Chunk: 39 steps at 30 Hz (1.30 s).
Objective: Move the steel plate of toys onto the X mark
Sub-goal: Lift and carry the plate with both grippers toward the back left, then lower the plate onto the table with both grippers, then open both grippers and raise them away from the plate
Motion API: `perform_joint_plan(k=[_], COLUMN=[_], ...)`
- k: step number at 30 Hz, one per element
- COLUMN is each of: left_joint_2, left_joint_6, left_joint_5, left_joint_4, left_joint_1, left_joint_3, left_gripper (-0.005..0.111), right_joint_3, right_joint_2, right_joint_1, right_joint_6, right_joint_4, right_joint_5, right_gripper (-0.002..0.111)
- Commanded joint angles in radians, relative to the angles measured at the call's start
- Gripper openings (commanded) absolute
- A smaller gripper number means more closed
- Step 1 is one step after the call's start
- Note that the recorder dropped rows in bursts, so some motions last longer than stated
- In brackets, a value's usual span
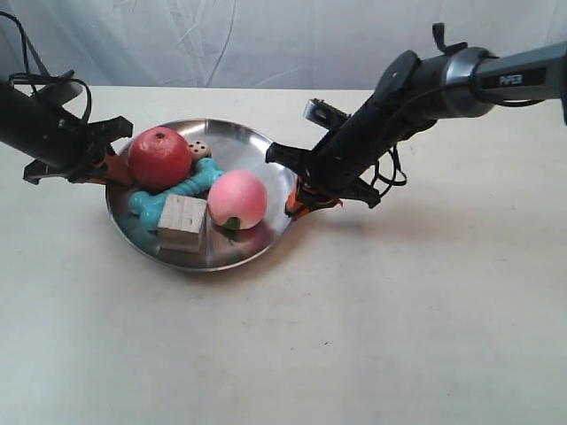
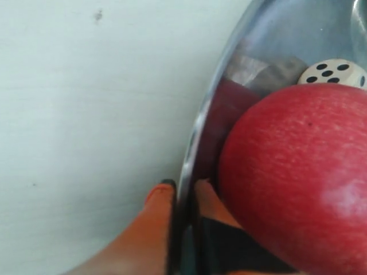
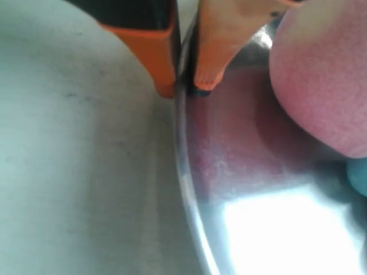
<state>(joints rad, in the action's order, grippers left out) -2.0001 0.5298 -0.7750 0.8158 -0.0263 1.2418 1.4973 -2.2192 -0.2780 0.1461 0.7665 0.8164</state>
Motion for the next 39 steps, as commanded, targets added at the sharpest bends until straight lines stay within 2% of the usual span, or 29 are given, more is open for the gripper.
perform_joint_plan(k=[1,7,14,16,22,24,32,36,39], left_joint_2=[-0.002,-0.019,-0.046,-0.052,-0.054,-0.054,-0.054,-0.052,-0.032], left_joint_6=[-0.018,-0.015,0.008,0.024,0.081,0.081,0.081,0.07,0.035], left_joint_5=[0.102,0.216,0.238,0.238,0.235,0.231,0.216,0.216,0.204], left_joint_4=[-0.05,-0.083,-0.071,-0.042,-0.002,-0.008,-0.027,-0.115,-0.145], left_joint_1=[0.014,0.014,0.014,0.014,0.014,0.012,0.007,0.004,-0.028], left_joint_3=[-0.038,-0.122,-0.134,-0.134,-0.134,-0.134,-0.134,-0.134,-0.134], left_gripper=[0.0,0.0,0.001,0.006,0.029,0.032,0.032,0.032,0.032], right_joint_3=[0.044,0.046,0.046,0.046,0.046,0.046,0.046,0.046,0.046], right_joint_2=[-0.041,-0.056,-0.056,-0.056,-0.056,-0.056,-0.028,-0.001,0.005], right_joint_1=[-0.061,-0.065,-0.065,-0.065,-0.065,-0.065,-0.061,-0.061,-0.061], right_joint_6=[0.033,0.033,0.039,0.039,0.039,0.039,0.035,0.03,-0.02], right_joint_4=[0.007,0.007,-0.007,-0.022,-0.024,-0.033,-0.089,-0.152,-0.237], right_joint_5=[0.068,0.068,0.058,0.044,0.036,0.036,0.035,0.031,0.052], right_gripper=[0.0,0.0,0.0,0.005,0.031,0.034,0.034,0.034,0.034])
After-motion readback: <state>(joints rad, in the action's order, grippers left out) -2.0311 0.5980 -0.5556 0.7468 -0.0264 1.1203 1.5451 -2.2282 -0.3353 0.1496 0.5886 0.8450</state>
